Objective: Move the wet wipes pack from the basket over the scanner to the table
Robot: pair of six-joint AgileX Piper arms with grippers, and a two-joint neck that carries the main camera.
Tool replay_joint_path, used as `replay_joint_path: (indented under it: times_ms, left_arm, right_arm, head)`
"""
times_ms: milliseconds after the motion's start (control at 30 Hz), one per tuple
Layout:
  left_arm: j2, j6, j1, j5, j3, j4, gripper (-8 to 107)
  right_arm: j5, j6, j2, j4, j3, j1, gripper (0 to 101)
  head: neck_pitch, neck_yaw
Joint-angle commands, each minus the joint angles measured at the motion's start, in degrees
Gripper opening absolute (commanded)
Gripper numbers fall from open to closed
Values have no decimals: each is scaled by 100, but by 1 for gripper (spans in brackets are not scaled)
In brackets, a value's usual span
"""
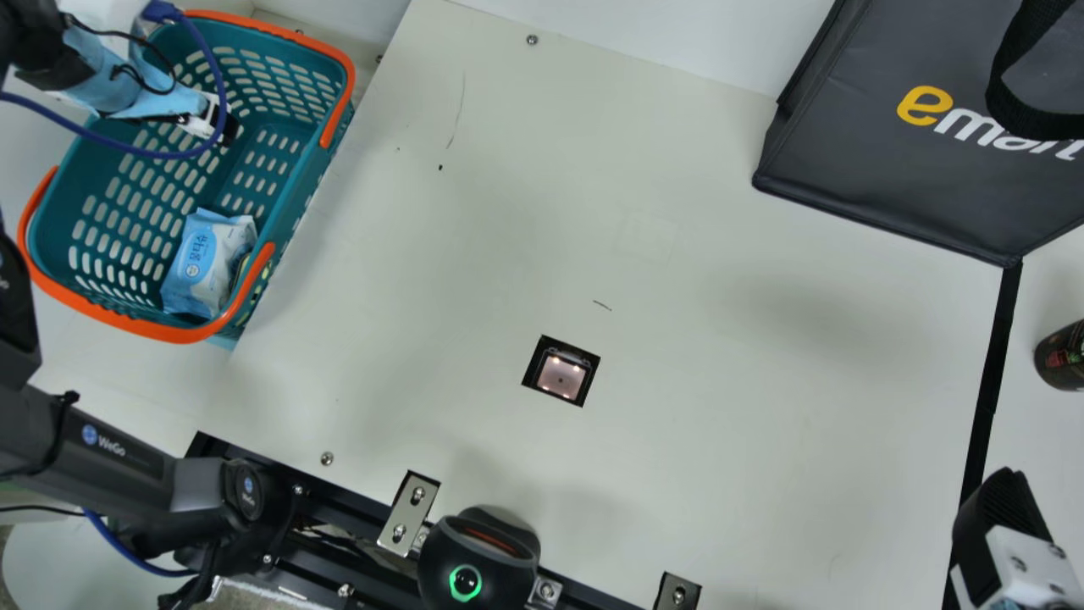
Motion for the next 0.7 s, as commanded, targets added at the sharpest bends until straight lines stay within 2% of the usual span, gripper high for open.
replay_joint_path:
  times_ms: [0, 667]
  left_arm:
    - [128, -137, -29, -63, 64, 75, 90]
    - [504, -387, 8, -733, 1137, 245, 90]
  right_arm:
    - [0, 0, 0, 0, 0, 0, 95]
    - [0, 0, 0, 0, 0, 0, 95]
  head:
    - [-166, 23]
    - [-166, 23]
